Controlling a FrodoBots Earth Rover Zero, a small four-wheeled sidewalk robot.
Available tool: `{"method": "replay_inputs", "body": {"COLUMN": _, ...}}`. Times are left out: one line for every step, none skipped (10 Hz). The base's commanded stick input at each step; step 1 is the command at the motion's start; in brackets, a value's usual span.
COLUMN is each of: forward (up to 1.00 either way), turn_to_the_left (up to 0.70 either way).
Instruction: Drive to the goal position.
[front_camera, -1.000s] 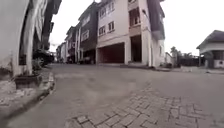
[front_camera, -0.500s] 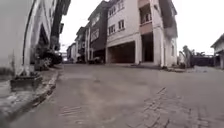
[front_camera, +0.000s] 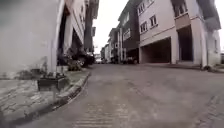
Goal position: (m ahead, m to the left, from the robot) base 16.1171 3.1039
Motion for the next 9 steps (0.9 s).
{"method": "replay_inputs", "body": {"forward": 0.7, "turn_to_the_left": 0.0}}
{"method": "replay_inputs", "body": {"forward": 0.7, "turn_to_the_left": 0.0}}
{"method": "replay_inputs", "body": {"forward": 0.7, "turn_to_the_left": 0.0}}
{"method": "replay_inputs", "body": {"forward": 0.7, "turn_to_the_left": 0.0}}
{"method": "replay_inputs", "body": {"forward": 0.7, "turn_to_the_left": 0.0}}
{"method": "replay_inputs", "body": {"forward": 0.7, "turn_to_the_left": 0.0}}
{"method": "replay_inputs", "body": {"forward": 0.7, "turn_to_the_left": 0.0}}
{"method": "replay_inputs", "body": {"forward": 0.7, "turn_to_the_left": 0.0}}
{"method": "replay_inputs", "body": {"forward": 0.7, "turn_to_the_left": 0.0}}
